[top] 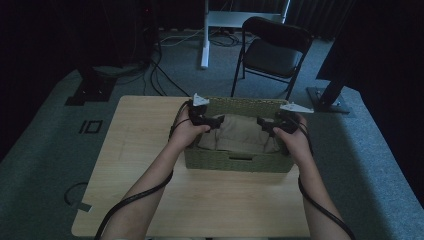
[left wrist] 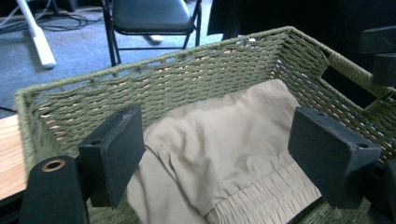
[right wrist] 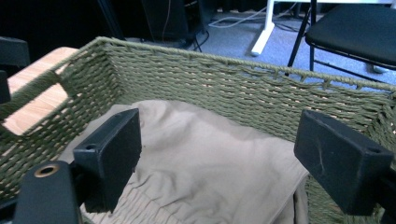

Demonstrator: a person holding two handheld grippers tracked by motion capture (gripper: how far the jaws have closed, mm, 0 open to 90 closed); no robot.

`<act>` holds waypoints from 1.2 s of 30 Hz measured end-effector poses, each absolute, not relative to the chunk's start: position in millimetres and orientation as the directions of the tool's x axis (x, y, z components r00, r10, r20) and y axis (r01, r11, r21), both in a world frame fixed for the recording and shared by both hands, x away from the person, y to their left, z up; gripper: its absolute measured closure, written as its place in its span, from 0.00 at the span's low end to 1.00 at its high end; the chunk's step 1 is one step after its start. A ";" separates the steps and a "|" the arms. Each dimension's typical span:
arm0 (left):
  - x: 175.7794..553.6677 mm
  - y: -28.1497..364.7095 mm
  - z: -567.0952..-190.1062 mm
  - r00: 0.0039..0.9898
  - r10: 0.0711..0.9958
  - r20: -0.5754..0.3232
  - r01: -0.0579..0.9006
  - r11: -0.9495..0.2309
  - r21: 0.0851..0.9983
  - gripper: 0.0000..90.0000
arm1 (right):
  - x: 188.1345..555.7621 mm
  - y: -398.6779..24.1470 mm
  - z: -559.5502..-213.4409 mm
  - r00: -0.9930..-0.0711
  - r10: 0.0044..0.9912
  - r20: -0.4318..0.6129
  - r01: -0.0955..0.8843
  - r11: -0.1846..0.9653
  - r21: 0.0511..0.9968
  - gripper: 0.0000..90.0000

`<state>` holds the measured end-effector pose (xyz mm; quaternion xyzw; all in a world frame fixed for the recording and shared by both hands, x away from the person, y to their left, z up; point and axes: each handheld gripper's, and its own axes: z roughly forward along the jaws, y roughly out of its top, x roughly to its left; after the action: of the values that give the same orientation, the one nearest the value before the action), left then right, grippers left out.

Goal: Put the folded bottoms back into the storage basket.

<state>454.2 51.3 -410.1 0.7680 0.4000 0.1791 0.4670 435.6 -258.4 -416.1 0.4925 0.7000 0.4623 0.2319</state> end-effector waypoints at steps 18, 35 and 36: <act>404.6 67.8 -401.0 0.660 0.744 -0.102 0.421 -0.254 0.871 0.22 | 387.0 -270.4 -411.5 -0.405 0.912 0.057 0.410 0.125 0.903 0.16; 365.7 71.3 -415.3 0.697 0.708 -0.113 0.399 -0.252 0.882 0.21 | 349.4 -276.1 -431.8 -0.426 0.904 0.043 0.391 0.141 0.910 0.15; 363.9 72.1 -415.4 0.692 0.712 -0.117 0.398 -0.241 0.885 0.21 | 347.9 -276.6 -432.6 -0.423 0.905 0.045 0.393 0.139 0.909 0.15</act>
<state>363.9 72.1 -415.4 0.7719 0.3595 0.1572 0.5001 347.9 -276.6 -432.6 0.4615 0.7030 0.4664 0.2745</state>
